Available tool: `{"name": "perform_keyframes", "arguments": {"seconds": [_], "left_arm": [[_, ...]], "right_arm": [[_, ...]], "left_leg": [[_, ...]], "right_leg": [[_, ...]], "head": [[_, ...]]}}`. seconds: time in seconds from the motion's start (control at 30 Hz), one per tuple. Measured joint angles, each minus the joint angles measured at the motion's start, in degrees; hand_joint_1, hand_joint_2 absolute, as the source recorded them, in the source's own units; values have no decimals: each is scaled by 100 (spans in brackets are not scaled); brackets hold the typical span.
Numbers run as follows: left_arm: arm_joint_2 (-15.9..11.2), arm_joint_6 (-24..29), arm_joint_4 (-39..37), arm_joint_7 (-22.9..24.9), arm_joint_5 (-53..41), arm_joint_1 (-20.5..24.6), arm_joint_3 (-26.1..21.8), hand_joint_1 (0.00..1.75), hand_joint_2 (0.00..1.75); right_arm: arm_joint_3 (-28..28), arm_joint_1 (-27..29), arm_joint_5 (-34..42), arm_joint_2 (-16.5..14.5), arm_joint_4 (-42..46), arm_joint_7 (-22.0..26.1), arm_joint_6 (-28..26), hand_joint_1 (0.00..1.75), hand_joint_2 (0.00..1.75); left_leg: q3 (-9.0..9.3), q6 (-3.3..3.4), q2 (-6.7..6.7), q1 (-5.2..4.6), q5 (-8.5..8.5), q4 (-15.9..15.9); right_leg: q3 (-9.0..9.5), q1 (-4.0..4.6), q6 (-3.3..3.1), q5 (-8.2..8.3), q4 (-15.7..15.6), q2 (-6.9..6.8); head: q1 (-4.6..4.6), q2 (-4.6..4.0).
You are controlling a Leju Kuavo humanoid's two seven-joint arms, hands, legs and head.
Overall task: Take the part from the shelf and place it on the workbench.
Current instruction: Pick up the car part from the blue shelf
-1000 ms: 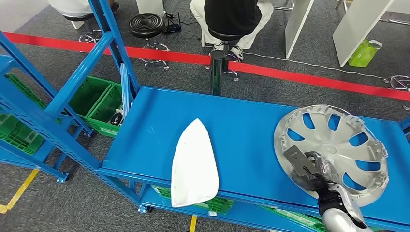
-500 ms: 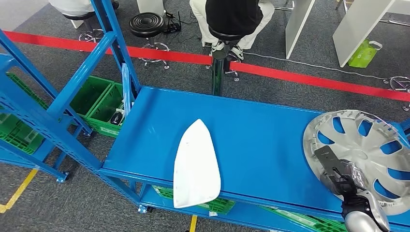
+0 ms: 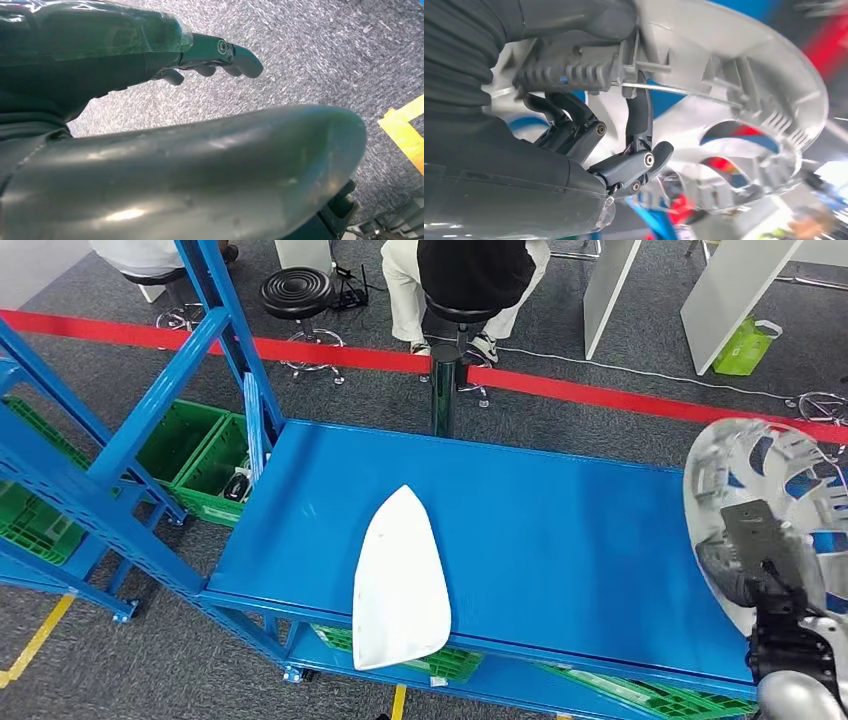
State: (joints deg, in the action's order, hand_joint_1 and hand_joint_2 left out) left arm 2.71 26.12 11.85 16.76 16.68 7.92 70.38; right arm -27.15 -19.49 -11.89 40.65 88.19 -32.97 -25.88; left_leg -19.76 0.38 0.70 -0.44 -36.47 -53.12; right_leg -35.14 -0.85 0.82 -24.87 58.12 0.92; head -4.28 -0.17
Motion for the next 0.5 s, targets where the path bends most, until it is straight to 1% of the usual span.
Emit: {"name": "perform_keyframes", "arguments": {"seconds": [0.1,0.23,0.3,0.4,0.5], "left_arm": [[0,39,-7,1,6,-2,-6,0,0],[0,92,-13,1,5,-11,-10,0,0],[0,109,-15,0,2,-16,-11,0,0],[1,177,-15,1,2,-19,-13,0,0],[5,373,-15,1,87,-28,-14,0,0]], "right_arm": [[231,-375,442,74,852,43,-138,175,175],[491,-1077,1324,139,2009,112,-574,175,175],[568,-1355,1629,184,2495,125,-731,175,175],[633,-1596,2005,234,3031,240,-878,175,175],[691,-1842,2411,303,3561,536,-1026,175,175]], "left_leg": [[-3,0,27,-8,0,0],[-5,2,25,-15,2,-1],[-6,2,17,-15,2,0],[-9,2,-4,-16,2,0],[-14,4,-32,-19,4,0]], "right_leg": [[-20,-9,6,4,11,26],[-35,-10,7,5,23,31],[-37,-8,7,5,25,31],[-39,-7,7,5,25,28],[-42,-7,7,5,25,24]], "head": [[-1,0],[-2,0],[-2,-1],[-2,-1],[-2,0]]}}
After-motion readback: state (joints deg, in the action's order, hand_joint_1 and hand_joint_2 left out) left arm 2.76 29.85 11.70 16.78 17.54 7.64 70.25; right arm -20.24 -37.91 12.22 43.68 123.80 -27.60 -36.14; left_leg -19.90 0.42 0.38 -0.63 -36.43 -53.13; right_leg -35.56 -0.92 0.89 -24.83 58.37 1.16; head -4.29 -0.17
